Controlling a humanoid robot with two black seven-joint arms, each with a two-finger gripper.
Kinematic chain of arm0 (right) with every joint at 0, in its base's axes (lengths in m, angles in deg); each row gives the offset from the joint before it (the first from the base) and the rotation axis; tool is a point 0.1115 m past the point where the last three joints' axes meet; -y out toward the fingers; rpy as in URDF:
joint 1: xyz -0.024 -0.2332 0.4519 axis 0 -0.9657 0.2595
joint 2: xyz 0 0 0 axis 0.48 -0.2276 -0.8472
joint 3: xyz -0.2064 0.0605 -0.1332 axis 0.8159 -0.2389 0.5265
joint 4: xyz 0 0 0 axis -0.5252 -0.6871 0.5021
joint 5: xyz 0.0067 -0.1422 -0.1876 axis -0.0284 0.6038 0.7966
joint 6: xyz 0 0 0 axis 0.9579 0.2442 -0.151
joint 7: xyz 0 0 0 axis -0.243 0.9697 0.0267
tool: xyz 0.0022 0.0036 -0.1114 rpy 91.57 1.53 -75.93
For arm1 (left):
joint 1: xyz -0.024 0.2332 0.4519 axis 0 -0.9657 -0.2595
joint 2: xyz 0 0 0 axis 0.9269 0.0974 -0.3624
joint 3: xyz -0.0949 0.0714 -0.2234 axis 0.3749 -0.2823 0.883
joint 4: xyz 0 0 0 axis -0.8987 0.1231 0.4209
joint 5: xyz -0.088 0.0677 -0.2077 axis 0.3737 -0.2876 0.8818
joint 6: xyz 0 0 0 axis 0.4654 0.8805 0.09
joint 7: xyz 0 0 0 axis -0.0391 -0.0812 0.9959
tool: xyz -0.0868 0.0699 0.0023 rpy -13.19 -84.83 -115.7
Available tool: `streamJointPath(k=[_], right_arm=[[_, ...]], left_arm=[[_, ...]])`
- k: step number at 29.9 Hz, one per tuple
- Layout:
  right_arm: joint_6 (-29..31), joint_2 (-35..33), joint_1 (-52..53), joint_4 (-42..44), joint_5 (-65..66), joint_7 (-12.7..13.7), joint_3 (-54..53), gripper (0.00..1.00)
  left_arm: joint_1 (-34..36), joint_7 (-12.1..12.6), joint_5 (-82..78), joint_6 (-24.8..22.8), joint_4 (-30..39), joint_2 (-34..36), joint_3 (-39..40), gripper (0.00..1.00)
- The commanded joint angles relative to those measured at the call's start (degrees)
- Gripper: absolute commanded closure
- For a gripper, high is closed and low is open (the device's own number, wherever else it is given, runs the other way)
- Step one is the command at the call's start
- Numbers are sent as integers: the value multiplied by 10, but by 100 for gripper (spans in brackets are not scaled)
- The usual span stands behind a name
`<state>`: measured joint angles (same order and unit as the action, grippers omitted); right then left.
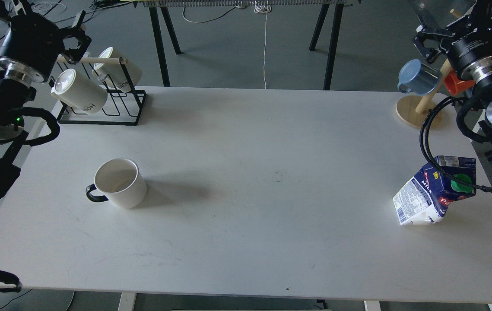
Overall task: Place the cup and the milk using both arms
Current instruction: 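Reach the left gripper toward the white mug on the table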
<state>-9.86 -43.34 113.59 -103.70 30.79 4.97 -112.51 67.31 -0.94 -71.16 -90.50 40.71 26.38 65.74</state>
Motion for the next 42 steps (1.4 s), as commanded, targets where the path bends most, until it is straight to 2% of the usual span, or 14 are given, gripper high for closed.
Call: streamJointPath(k=[1, 11, 16, 20, 23, 27, 33, 40, 42], right_arm=[[0, 1, -1, -2, 0, -1, 3, 1], [0, 1, -2, -6, 0, -1, 7, 1], [0, 1, -2, -8, 0, -1, 7, 1], [0, 1, -2, -10, 0, -6, 6, 1], [0, 6, -2, -11, -1, -11, 5, 1], [0, 11, -2, -11, -1, -12, 5, 1], [0, 19, -2, -11, -1, -22, 5, 1], [0, 23, -1, -11, -1, -24, 2, 1], [0, 23, -1, -11, -1, -24, 2, 1]], left_arm=[[0, -4, -2, 0, -1, -2, -2, 1], [-2, 5, -4, 0, 3, 21, -10, 1], [-4, 1, -34, 0, 75, 93, -65, 1], [0, -1, -116, 0, 123, 153, -111, 2], [1, 6, -216, 0, 136, 181, -111, 5], [17, 2, -326, 0, 148, 206, -111, 7], [18, 0, -392, 0, 213, 260, -112, 1], [16, 3, -483, 0, 259, 300, -112, 2], [16, 2, -536, 0, 281, 306, -112, 6]])
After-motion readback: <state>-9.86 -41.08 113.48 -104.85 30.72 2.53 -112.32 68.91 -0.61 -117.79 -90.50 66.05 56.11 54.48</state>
